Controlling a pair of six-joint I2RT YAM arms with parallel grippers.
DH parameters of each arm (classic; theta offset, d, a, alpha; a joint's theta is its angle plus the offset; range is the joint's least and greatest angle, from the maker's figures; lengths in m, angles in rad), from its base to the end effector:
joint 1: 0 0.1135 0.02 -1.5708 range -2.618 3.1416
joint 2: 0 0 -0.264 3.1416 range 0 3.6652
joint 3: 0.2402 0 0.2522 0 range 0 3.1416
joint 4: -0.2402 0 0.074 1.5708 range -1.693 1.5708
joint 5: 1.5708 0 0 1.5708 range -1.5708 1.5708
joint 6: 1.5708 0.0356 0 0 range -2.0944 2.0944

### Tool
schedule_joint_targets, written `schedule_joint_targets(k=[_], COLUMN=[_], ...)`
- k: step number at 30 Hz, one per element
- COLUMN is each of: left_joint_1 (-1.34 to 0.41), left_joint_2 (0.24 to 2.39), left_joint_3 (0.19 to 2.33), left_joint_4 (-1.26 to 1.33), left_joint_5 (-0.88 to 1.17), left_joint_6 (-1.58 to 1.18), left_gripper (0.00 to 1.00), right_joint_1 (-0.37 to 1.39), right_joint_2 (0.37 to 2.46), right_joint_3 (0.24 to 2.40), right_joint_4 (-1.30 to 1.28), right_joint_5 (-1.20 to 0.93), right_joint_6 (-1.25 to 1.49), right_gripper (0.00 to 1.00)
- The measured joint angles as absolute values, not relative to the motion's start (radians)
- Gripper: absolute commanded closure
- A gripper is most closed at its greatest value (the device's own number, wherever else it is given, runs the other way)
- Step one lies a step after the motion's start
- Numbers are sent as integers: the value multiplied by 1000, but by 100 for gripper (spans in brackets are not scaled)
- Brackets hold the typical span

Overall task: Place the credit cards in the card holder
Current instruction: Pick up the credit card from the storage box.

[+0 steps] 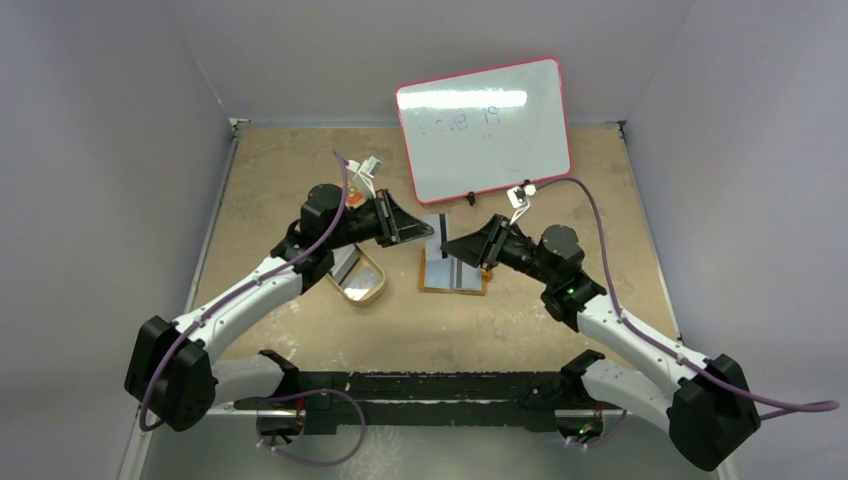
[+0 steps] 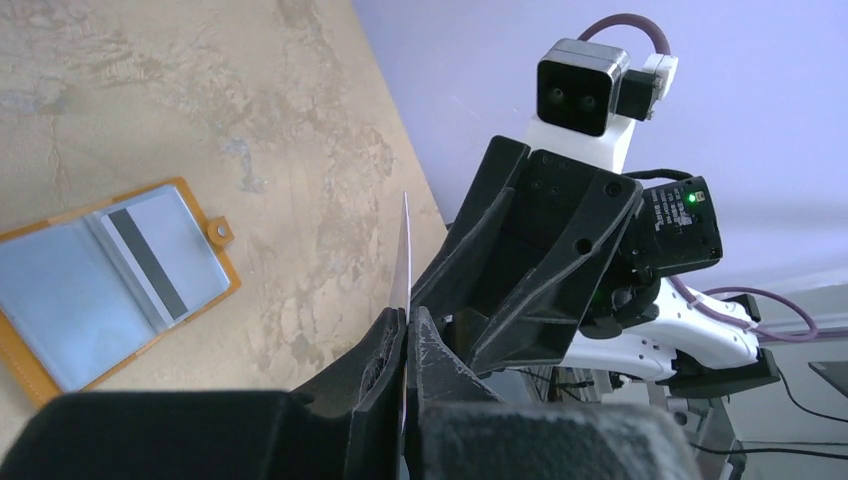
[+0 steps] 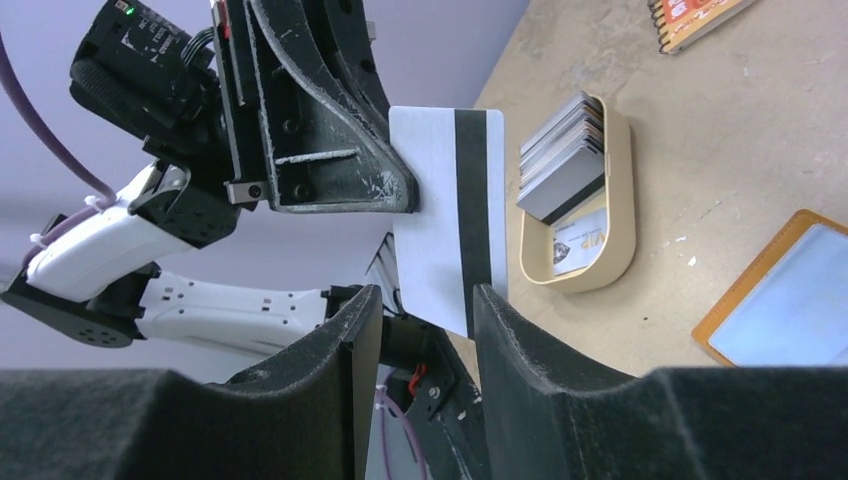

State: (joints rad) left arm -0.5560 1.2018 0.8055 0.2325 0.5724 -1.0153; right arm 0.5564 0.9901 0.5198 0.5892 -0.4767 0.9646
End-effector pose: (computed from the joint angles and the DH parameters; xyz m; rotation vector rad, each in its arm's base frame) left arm 0.2246 -0.1623 0.3036 0.0302 2.0149 -1.5798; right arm 0.1829 0.1330 0.2892 -0.1057 1.6742 1.5413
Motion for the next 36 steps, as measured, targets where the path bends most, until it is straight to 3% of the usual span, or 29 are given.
schedule_joint_targets(k=[16, 18, 21, 23, 26, 29, 36], left_joint_1=[-552, -552, -552, -552, -550, -551, -553], left_joint_2=[1196, 1196, 1196, 1197, 1198, 1201, 1223], left_joint_3=[806, 806, 806, 806, 807, 836, 934], left_joint_4=[233, 233, 246, 251, 245, 130, -171], left_joint_5=[661, 666, 670, 669, 654, 604, 379], left_joint_6=[-1015, -1016, -1029, -1034, -1025, -949, -715], left_gripper=[100, 100, 100, 86, 62, 53, 45], right_joint_1=[557, 557, 557, 557, 556, 558, 558], right_joint_2=[966, 966, 966, 962, 938, 908, 964], right_joint_3=[595, 595, 597, 597, 596, 596, 596], right_joint_4=[434, 422, 418, 424, 432, 435, 340], right_joint_5=[-408, -409, -414, -418, -416, -404, -328], right_joint_6=[867, 860, 853, 856, 860, 862, 797], right_gripper=[59, 66, 84, 97, 100, 100, 100])
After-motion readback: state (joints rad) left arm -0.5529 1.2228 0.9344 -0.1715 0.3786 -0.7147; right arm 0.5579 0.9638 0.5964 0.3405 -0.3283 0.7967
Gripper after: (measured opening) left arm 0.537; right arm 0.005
